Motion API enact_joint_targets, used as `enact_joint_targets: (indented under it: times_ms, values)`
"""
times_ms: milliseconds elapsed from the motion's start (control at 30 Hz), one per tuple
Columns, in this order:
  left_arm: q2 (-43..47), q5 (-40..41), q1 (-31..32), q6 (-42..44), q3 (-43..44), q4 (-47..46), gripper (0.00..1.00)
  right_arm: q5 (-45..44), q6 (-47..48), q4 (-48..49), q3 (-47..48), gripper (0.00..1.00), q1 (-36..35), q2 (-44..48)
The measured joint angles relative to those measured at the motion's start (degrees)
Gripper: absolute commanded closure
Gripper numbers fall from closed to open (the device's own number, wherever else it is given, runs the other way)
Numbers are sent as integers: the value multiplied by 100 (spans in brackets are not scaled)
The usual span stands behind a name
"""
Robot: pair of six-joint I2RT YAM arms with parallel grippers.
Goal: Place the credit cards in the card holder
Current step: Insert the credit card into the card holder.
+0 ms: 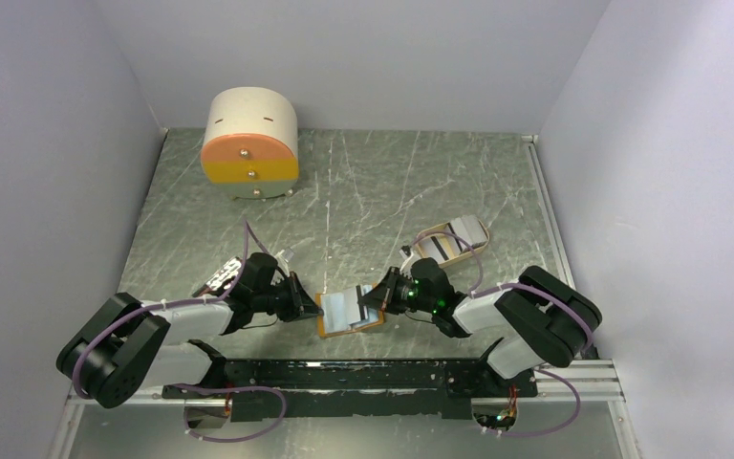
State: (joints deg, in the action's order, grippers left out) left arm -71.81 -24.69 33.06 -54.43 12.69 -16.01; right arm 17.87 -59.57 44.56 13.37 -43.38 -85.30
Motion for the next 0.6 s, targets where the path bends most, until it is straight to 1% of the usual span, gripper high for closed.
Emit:
enact_joint_targets:
  times_ms: [367,600]
  values:
    - [0,0,0,0,0,-2,91,-74,-13,31,0,100,20,-9]
    - [0,0,0,0,0,-4,91,-28,-192,461,-131,100,20,-262]
